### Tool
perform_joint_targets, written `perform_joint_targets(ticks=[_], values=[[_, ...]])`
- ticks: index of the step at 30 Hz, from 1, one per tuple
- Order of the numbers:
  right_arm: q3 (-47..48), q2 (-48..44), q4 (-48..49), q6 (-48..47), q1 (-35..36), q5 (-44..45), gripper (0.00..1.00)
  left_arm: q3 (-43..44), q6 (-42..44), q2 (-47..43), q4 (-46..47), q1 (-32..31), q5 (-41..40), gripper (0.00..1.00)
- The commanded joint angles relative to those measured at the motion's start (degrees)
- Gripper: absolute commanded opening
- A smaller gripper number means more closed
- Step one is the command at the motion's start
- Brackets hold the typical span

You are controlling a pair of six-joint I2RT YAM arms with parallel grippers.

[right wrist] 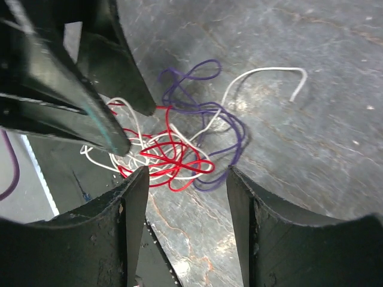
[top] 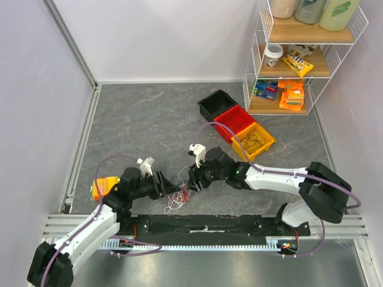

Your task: Untangle the cables

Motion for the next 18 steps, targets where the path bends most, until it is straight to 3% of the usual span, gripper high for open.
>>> perform_joint_targets(ticks=[1, 5, 7, 11, 12, 18], values=[[1.79, 1.74, 5.29, -0.95, 1.51, -3.10, 0.62, -1.46, -1.56, 4.67, 8.19, -0.25, 5.06, 0.67], [3.01, 3.15, 4.86, -1.30, 2.48, -1.34, 0.57, -4.18, -2.78, 6.87, 13.88, -0.16, 5.41, 0.55], [3.63, 3.07, 4.86, -1.39, 2.57, 1.63, 0.45, -5.32, -3.75, 6.44, 15.92, -0.16, 5.41, 0.51], [6.87, 2.97, 3.54, -1.12, 2.48, 7.35, 0.05, -6.03, -3.76, 5.03, 16.98, -0.16, 3.83, 0.45], [8.10, 2.97, 3.45, -0.77, 2.57, 7.88, 0.00, -6.12, -3.84, 4.85, 17.15, -0.16, 3.39, 0.42], [12.33, -1.41, 3.63, -0.24, 2.57, 12.11, 0.00, -6.03, -3.93, 3.71, 19.44, -0.25, -1.79, 0.30]])
